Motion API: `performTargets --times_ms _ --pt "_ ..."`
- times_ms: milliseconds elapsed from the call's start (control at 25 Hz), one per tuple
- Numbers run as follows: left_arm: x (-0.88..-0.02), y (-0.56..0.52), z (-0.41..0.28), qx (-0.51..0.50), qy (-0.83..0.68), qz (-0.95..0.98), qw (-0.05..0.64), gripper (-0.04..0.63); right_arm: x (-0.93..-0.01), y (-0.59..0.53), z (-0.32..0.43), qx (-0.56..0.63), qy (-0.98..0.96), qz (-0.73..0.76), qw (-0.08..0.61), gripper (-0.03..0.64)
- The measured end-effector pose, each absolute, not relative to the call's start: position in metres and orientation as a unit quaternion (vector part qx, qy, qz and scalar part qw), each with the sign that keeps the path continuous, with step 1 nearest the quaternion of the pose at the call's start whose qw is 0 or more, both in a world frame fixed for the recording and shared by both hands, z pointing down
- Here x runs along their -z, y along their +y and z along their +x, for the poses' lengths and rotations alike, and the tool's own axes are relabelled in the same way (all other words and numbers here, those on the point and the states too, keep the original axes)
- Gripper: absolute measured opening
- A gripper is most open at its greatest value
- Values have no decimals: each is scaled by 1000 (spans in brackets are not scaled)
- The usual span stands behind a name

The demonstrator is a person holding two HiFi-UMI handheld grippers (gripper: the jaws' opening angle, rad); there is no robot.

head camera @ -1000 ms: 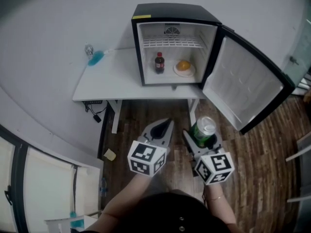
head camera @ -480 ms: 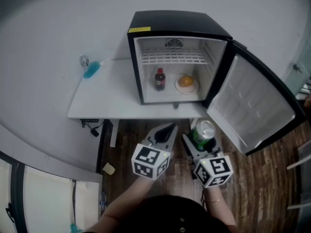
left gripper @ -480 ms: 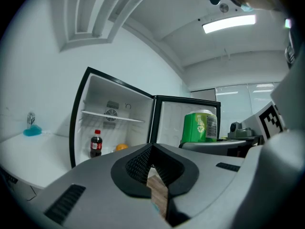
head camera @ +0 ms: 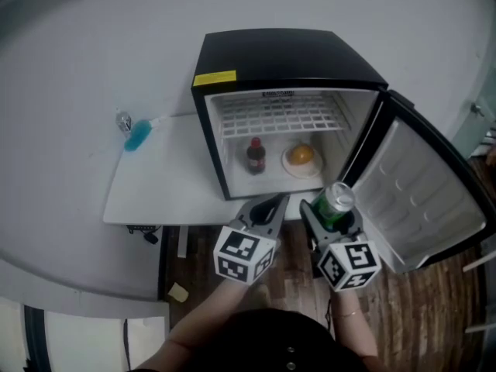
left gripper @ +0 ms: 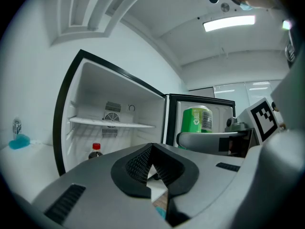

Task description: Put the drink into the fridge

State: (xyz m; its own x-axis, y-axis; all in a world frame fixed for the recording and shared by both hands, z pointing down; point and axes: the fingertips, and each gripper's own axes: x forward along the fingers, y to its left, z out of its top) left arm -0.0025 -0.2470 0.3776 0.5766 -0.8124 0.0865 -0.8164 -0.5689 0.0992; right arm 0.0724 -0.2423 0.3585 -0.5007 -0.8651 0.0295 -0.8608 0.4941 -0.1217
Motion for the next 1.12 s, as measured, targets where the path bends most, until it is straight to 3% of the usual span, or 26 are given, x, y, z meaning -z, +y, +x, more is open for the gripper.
performTargets --times_ms 1120 --pt "-355 -346 0 -9 -418 907 38 6 -348 -340 73 40 846 -531 9 347"
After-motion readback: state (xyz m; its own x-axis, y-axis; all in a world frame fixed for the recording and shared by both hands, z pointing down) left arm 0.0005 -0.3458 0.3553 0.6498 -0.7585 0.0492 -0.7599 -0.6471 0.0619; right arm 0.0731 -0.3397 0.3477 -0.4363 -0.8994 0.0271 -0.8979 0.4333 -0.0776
